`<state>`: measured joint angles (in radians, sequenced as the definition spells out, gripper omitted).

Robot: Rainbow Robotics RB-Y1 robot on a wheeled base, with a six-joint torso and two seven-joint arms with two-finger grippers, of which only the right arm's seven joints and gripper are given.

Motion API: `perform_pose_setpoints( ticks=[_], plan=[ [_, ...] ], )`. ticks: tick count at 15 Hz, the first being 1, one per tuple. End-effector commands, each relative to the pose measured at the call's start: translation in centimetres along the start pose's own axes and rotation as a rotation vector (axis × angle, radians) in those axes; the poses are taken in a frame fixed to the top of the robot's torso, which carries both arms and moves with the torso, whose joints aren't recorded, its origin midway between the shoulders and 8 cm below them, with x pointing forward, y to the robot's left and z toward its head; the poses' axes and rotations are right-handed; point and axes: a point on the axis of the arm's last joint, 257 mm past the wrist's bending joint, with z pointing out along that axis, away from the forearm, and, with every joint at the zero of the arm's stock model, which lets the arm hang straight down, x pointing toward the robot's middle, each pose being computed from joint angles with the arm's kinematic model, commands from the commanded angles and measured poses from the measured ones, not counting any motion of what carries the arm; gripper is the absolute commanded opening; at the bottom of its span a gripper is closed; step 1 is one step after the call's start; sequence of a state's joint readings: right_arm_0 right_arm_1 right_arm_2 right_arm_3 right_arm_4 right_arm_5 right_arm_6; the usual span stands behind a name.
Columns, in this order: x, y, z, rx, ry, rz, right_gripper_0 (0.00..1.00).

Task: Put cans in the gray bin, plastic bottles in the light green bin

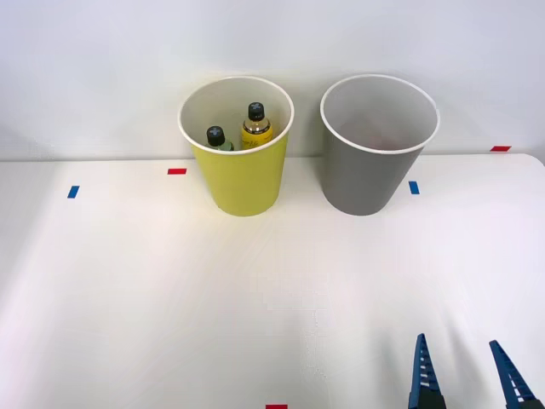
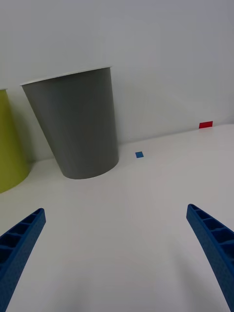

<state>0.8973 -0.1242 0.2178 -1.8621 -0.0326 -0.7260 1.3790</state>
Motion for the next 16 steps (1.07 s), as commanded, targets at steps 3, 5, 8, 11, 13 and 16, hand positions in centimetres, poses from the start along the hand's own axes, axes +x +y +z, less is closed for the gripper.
perform_pose_setpoints(
  ticks=[3, 5, 8, 11, 13, 16],
  plan=[
    [0.01, 0.00, 0.00, 0.000, 0.000, 0.000, 1.00],
    [0.01, 0.00, 0.00, 0.000, 0.000, 0.000, 1.00],
    [0.01, 0.00, 0.00, 0.000, 0.000, 0.000, 1.00],
    [0.01, 0.00, 0.00, 0.000, 0.000, 0.000, 1.00],
    [0.01, 0.00, 0.00, 0.000, 0.000, 0.000, 1.00],
    [0.01, 0.00, 0.00, 0.000, 0.000, 0.000, 1.00]
  ],
)
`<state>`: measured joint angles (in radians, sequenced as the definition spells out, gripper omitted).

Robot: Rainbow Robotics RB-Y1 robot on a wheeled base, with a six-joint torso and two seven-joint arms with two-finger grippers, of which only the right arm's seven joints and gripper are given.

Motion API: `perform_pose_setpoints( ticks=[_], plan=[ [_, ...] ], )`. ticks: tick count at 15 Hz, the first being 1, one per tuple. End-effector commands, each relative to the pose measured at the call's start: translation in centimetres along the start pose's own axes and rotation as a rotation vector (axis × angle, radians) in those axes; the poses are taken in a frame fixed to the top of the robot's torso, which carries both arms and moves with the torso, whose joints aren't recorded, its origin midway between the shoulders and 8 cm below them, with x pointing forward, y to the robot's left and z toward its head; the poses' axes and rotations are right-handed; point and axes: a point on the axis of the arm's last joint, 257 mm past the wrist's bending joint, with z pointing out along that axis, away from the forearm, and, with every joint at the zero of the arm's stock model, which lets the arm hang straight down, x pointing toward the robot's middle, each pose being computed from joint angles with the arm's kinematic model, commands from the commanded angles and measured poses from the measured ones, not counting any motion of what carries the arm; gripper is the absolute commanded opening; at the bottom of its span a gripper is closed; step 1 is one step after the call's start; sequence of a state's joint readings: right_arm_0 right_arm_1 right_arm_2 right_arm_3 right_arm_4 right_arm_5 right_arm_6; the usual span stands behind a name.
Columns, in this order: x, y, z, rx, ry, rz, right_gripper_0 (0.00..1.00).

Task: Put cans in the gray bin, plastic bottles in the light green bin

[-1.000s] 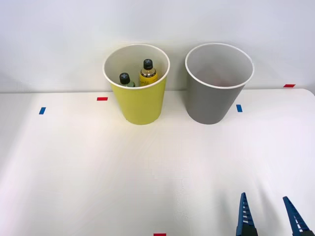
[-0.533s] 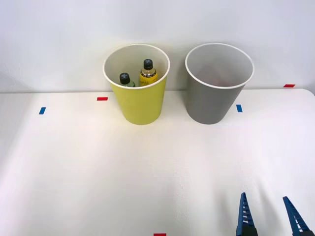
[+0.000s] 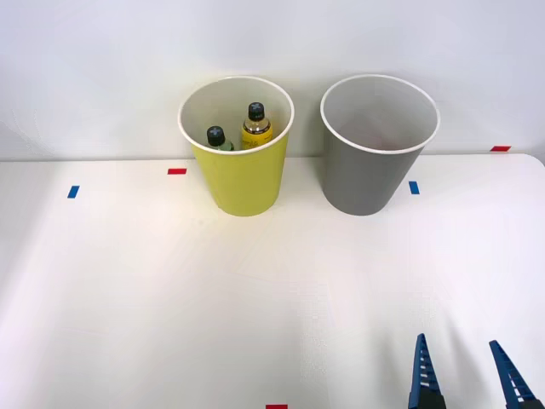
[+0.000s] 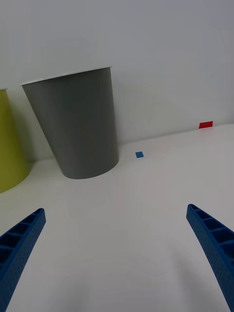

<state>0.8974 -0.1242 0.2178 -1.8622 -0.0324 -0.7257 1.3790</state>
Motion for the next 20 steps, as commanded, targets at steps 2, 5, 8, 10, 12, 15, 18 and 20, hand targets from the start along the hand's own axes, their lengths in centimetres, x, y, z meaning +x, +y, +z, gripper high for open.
perform_pose_setpoints(
  ticks=[2, 5, 8, 10, 12, 15, 18, 20],
  plan=[
    [0.00, 0.00, 0.00, 0.000, 0.000, 0.000, 1.00],
    [0.00, 0.00, 0.00, 0.000, 0.000, 0.000, 1.00],
    [0.00, 0.00, 0.00, 0.000, 0.000, 0.000, 1.00],
    [0.00, 0.00, 0.00, 0.000, 0.000, 0.000, 1.00],
    [0.00, 0.00, 0.00, 0.000, 0.000, 0.000, 1.00],
    [0.00, 0.00, 0.00, 0.000, 0.000, 0.000, 1.00],
    [0.00, 0.00, 0.00, 0.000, 0.000, 0.000, 1.00],
    [0.00, 0.00, 0.00, 0.000, 0.000, 0.000, 1.00]
  ],
)
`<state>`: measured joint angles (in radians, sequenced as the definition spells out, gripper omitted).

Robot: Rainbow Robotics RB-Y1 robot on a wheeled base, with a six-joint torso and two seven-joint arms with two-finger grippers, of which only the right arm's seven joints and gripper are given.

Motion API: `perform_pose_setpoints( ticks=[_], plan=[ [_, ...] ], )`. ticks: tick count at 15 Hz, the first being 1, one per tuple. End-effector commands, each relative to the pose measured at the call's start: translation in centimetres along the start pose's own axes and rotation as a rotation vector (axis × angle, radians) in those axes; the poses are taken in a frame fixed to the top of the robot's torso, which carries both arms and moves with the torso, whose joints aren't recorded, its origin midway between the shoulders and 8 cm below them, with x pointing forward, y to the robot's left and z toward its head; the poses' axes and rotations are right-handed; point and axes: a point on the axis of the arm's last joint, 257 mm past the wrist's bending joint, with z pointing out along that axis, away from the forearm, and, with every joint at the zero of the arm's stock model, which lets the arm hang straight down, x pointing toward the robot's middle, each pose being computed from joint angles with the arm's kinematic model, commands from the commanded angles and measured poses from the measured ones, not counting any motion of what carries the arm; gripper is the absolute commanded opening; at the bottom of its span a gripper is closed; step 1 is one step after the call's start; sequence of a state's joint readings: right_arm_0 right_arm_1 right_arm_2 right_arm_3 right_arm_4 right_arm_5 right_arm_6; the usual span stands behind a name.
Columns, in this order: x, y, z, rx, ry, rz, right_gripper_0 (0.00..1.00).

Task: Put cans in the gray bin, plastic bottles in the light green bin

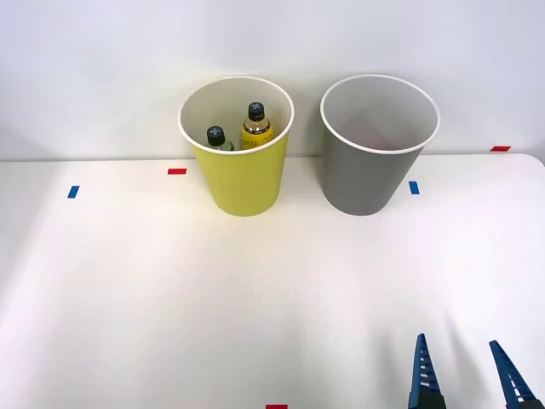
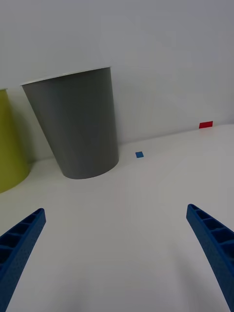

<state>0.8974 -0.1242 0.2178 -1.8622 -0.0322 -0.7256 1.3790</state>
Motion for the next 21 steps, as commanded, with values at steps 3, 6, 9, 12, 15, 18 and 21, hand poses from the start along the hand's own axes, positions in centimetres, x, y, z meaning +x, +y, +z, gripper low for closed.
perform_pose_setpoints(
  ticks=[3, 6, 9, 12, 15, 18, 21],
  plan=[
    [0.00, 0.00, 0.00, 0.000, 0.000, 0.000, 1.00],
    [0.00, 0.00, 0.00, 0.000, 0.000, 0.000, 1.00],
    [0.00, 0.00, 0.00, 0.000, 0.000, 0.000, 1.00],
    [0.00, 0.00, 0.00, 0.000, 0.000, 0.000, 1.00],
    [0.00, 0.00, 0.00, 0.000, 0.000, 0.000, 1.00],
    [0.00, 0.00, 0.00, 0.000, 0.000, 0.000, 1.00],
    [0.00, 0.00, 0.00, 0.000, 0.000, 0.000, 1.00]
  ],
)
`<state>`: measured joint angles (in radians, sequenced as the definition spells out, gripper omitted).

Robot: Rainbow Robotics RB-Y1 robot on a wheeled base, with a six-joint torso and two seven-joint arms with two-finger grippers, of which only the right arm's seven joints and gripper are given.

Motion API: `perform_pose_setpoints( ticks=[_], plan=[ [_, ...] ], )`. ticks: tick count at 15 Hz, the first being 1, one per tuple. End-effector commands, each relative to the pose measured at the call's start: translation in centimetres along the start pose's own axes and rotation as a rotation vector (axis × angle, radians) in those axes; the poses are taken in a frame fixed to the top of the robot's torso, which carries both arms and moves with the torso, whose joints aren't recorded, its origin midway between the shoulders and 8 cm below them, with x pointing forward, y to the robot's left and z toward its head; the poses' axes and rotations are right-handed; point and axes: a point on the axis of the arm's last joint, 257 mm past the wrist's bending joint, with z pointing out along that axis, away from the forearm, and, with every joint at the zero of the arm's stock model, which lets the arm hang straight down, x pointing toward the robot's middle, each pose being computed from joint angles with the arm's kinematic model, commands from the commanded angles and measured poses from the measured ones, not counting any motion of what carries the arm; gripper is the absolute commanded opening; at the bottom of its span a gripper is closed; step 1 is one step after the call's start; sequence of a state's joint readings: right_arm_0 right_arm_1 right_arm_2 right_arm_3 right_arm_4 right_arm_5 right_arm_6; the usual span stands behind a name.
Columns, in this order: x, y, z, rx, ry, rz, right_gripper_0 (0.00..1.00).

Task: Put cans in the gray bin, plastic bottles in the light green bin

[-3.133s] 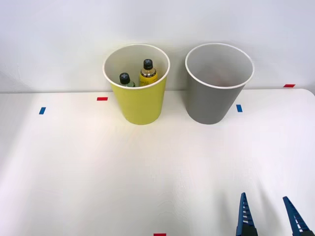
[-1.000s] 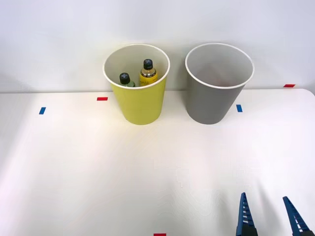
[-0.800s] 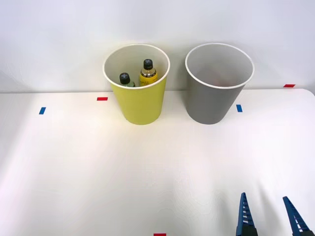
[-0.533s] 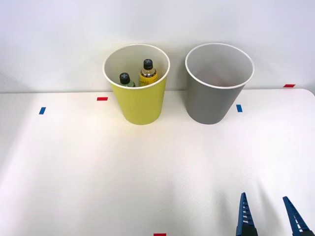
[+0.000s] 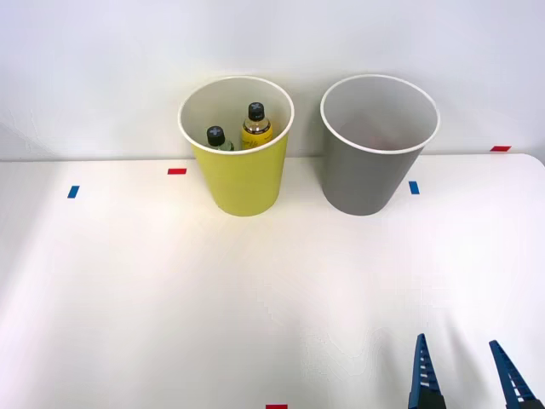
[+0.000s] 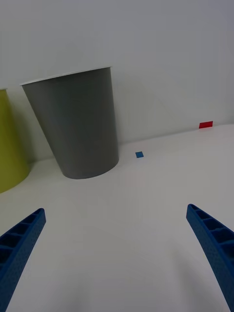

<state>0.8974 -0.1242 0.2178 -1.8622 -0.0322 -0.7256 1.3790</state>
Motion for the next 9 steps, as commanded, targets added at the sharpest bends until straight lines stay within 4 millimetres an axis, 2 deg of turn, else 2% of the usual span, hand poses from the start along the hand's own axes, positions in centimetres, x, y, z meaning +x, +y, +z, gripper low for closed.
perform_pose_setpoints(
  ticks=[1, 9],
  plan=[
    [0.00, 0.00, 0.00, 0.000, 0.000, 0.000, 1.00],
    [0.00, 0.00, 0.00, 0.000, 0.000, 0.000, 1.00]
  ],
)
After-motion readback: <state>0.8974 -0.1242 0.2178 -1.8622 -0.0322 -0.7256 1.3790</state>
